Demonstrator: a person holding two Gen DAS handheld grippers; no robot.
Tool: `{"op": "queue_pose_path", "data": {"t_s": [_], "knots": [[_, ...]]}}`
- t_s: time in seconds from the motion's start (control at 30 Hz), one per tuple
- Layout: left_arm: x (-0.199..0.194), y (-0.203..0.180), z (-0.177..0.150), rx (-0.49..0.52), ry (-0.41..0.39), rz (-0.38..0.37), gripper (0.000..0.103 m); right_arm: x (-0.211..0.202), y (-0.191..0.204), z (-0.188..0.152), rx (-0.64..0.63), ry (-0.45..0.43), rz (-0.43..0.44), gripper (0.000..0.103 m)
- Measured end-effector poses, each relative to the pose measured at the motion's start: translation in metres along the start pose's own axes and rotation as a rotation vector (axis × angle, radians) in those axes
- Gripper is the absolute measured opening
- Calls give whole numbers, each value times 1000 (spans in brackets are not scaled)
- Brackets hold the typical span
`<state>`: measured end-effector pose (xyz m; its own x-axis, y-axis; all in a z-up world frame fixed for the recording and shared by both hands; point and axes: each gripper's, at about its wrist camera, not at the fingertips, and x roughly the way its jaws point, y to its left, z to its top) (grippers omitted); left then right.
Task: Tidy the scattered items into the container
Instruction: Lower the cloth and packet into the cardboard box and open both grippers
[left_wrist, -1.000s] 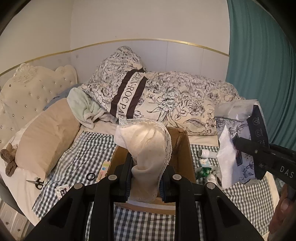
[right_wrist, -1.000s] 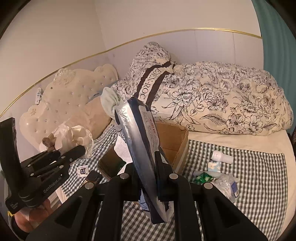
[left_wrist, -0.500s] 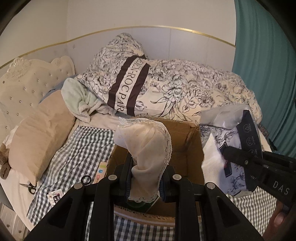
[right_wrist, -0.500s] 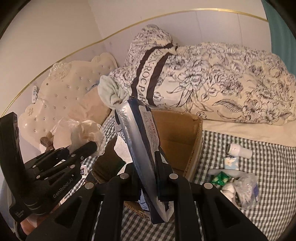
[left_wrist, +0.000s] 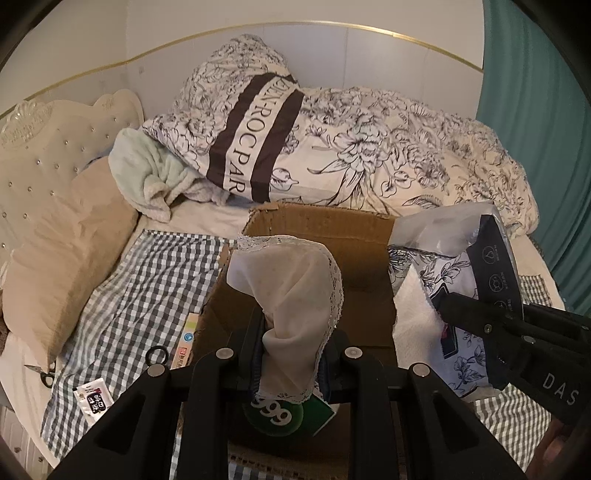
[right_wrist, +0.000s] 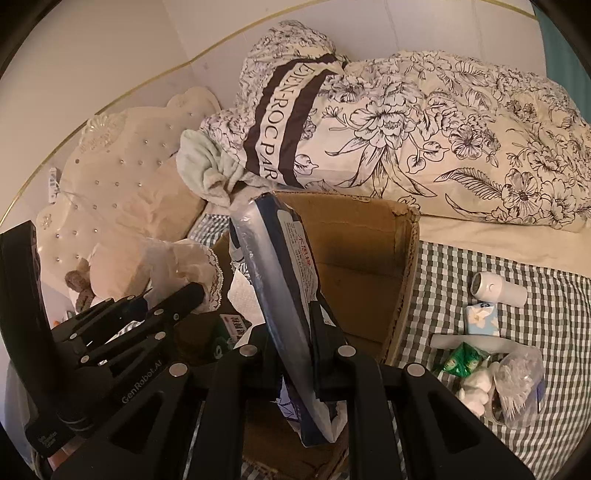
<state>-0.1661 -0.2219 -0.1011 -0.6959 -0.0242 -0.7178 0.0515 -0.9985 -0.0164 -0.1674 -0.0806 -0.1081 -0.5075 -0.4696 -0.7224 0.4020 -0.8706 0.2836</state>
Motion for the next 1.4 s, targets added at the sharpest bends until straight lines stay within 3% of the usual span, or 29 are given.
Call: {"op": "queue_pose_path", "data": {"t_s": [0.5,0.6,0.67,0.8,0.83,1.4], "knots": [[34,-1,-2,9,55,18,24,32,-8,0,13,50,-26,12],[33,-2,-1,8,56,21,30,32,-10,-1,14,60,-41,14],[31,-3,1,3,57,37,46,29,-10,-1,16,59,-49,22],[21,-2,6,-7,45,48,50,18,-7,0,2,34,-76,56],[16,-1,8,-10,38,51,51,15,-6,0,2,27,-80,58],[-53,-27,25,25,-47,46,51,-57,-4,1,3,-59,-94,58]]}}
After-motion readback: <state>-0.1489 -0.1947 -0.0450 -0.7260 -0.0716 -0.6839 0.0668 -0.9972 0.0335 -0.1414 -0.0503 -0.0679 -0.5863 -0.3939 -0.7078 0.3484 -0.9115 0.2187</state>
